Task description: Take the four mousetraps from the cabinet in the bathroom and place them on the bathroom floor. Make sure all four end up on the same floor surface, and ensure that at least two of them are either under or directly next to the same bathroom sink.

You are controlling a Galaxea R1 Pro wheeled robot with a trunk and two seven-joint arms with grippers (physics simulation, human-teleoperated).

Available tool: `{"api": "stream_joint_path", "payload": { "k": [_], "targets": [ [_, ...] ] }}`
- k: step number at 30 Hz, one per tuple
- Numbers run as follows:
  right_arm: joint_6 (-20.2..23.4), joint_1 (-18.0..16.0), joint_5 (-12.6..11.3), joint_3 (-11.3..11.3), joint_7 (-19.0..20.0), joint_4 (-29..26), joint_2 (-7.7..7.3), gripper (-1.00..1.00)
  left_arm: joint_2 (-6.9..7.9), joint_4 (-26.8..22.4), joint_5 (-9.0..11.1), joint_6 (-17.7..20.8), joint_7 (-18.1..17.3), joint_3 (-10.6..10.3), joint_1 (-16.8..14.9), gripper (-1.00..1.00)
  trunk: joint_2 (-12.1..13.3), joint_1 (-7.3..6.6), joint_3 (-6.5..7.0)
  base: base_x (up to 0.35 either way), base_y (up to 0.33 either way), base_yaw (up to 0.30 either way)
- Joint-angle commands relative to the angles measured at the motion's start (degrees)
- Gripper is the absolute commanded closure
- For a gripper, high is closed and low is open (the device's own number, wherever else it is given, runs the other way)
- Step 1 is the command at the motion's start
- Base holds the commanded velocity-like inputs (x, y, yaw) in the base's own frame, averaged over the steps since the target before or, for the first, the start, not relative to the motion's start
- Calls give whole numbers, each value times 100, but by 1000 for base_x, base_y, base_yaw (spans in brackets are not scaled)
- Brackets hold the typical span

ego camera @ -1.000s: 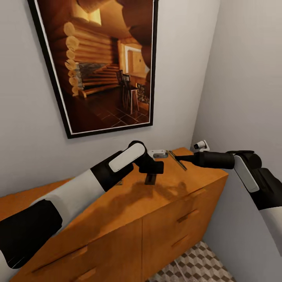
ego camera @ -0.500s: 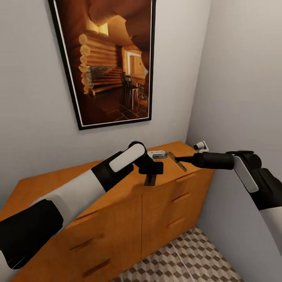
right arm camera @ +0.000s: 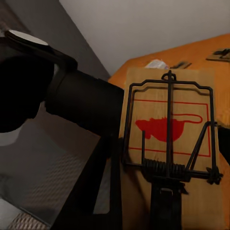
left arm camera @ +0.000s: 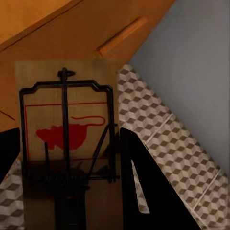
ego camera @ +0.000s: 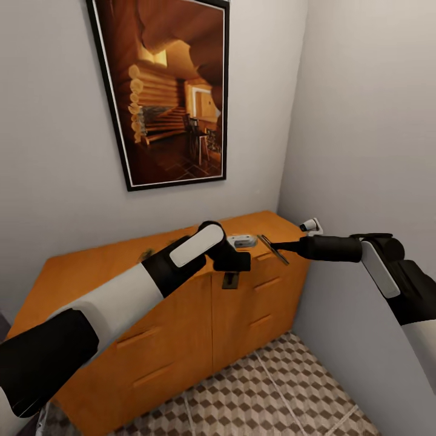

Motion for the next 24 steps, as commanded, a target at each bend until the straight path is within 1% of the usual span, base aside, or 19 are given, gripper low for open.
{"api": "stream_joint_path", "payload": {
  "k": [1,6,9,13,14,15,16,19,20,21,24],
  "targets": [
    [7,0,-3,0,5,1,0,100,-2,70,-11,7,-16,-3,13,100,0,0,0,-334,-104,0],
    [0,0,27,-15,-46,27,-15,100,3,229,-8,-5,-44,-58,114,100,0,0,0,-334,-83,0],
    [-4,0,118,-17,-273,58,-66,100,6,260,-6,-17,-52,-252,158,100,0,0,0,-334,-21,0],
    [-6,0,257,-18,-800,47,-99,100,4,262,6,-41,-66,-577,205,100,0,0,0,-334,-5,0],
    [-4,0,280,-18,-1027,25,-106,100,4,265,5,-47,-67,-682,302,100,0,0,0,-334,-1,0],
    [-4,0,289,-21,-1176,16,-109,100,4,268,1,-55,-68,-740,402,100,0,0,0,-334,-1,0],
    [-4,0,293,-22,-1251,13,-110,100,4,268,-3,-62,-68,-765,456,100,0,0,0,-334,-1,0],
    [-3,0,308,-16,-1777,1,-107,100,16,270,-15,-138,-69,-887,768,100,0,0,0,-334,0,0],
    [-3,0,309,-14,-1880,-1,-107,100,19,271,-15,-158,-69,-922,828,100,0,0,0,-334,0,0],
    [-6,0,312,-7,-2192,-5,-102,100,24,271,-20,-235,-69,-1080,1031,100,0,0,0,-334,0,0],
    [-10,5,336,8,-2685,15,-104,100,29,271,-23,-471,-75,-1550,1348,100,0,0,0,-334,0,0]
  ]
}}
